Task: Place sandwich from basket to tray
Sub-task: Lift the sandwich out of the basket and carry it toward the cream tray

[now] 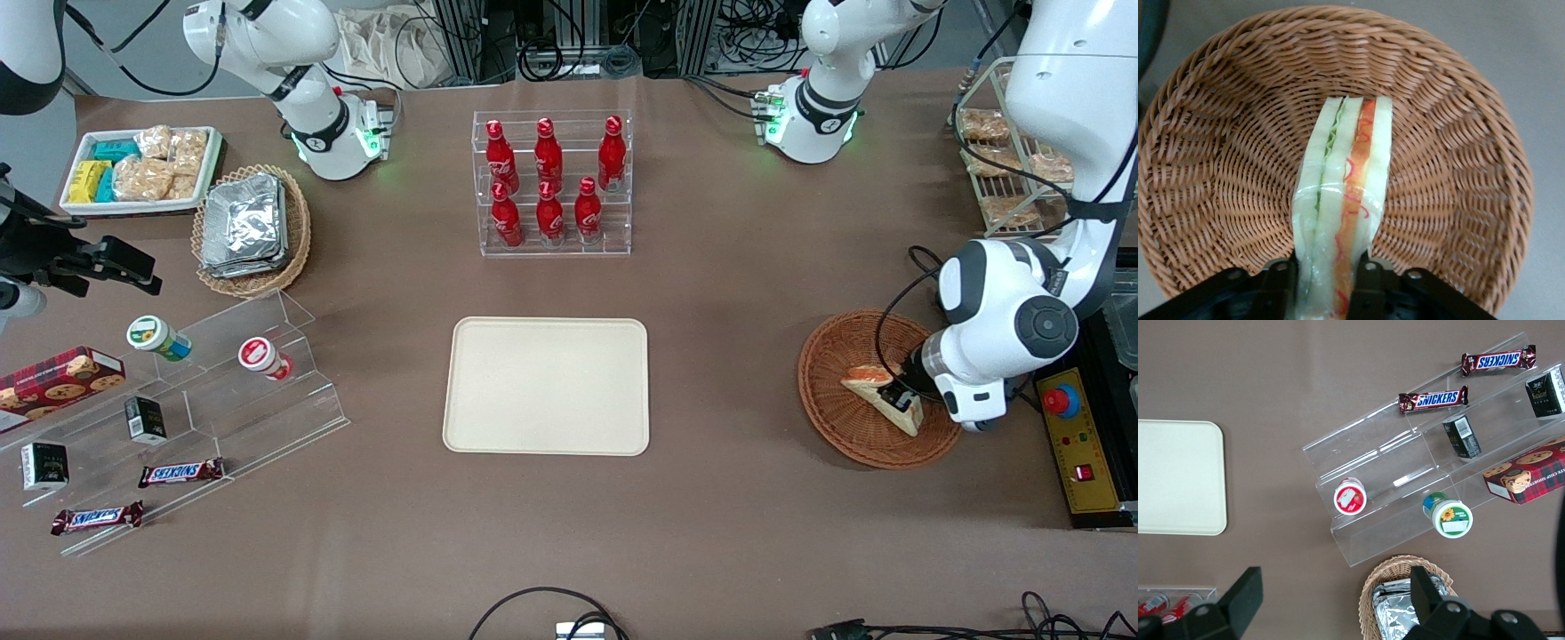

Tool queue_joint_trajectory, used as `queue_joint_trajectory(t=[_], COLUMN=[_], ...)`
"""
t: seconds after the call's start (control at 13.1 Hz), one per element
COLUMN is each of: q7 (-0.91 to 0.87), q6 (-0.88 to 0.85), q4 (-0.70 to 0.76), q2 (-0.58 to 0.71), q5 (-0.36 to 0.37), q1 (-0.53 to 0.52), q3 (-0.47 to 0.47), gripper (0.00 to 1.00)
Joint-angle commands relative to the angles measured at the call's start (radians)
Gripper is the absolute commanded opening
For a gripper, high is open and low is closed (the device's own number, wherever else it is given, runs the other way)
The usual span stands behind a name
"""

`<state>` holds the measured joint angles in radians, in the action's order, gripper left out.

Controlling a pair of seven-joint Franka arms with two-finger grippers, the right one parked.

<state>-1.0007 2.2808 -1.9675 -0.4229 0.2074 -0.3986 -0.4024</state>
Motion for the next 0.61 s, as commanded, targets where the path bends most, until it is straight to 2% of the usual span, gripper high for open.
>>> queue_joint_trajectory(t=[0.0,0.38,0.53], q7=[0.024,0.034,0.025], q6=[-0.085,-0.363,-0.421], q4=[0.031,0.226,0.294], q2=[0.056,0.046,0.033], q5=[0.015,0.020,0.018], q1=[0.006,0.006,0.030], q3=[-0.030,-0.203,-0.255], gripper=[0.00,0.00,0.00])
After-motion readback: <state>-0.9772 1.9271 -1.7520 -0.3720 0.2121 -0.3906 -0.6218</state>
